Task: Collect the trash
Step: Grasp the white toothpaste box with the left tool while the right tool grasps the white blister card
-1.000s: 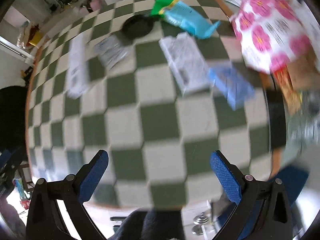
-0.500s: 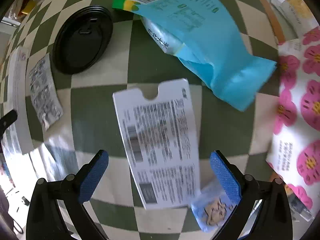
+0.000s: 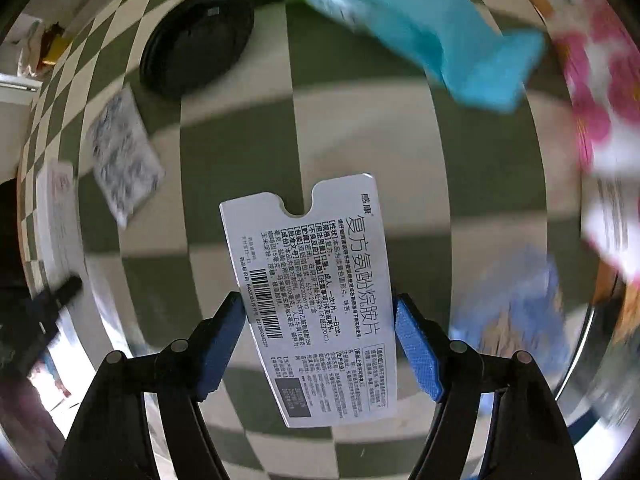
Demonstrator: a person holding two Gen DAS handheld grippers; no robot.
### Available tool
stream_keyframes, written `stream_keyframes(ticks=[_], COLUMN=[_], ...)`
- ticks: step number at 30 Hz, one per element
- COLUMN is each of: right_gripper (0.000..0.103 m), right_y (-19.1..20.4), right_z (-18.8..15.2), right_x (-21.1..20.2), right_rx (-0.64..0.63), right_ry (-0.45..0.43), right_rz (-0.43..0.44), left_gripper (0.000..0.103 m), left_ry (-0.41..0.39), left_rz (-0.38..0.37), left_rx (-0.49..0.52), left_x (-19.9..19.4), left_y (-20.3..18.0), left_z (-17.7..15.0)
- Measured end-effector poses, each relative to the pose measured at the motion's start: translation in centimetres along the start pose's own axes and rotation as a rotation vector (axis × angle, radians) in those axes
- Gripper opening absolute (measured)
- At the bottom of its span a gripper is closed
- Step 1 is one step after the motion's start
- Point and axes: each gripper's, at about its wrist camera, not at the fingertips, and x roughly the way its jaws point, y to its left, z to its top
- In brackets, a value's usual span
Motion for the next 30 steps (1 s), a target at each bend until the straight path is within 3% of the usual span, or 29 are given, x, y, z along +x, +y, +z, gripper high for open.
stream_keyframes(ticks=[6, 10, 19, 20, 30], right_gripper=[0.077, 0.079, 0.078, 0.078, 0.075], right_y=[-0.1, 0.4, 1.6, 1.1, -0.7], right_z=[-4.0, -4.4, -5.3, -7.4, -13.2], right_x=[0.9, 2.4, 3.6, 3.5, 2.2], right_rx=[-0.021, -0.051, -0.121, -0.123, -0.106], right_ry=[0.025, 0.075, 0.019, 0.004, -0.076], right_rz=[-0.039, -0.076, -0.145, -0.145, -0.113], left_gripper=[0.043, 0.043, 0.043, 0.043, 0.042], left_ry=[0.048, 0.063, 0.045, 0.04, -0.039], left_rz=[-0.054, -0.056, -0.033, -0.031, -0.05], left_rx=[-0.018, -0.016, -0.004, -0.003, 0.004], left_x=[0.2, 1.3, 1.6, 1.3, -3.5], left_y=[-0.4, -0.2, -0.9, -0.9, -0.8], left_z=[-6.1, -6.2, -7.4, -7.9, -9.8])
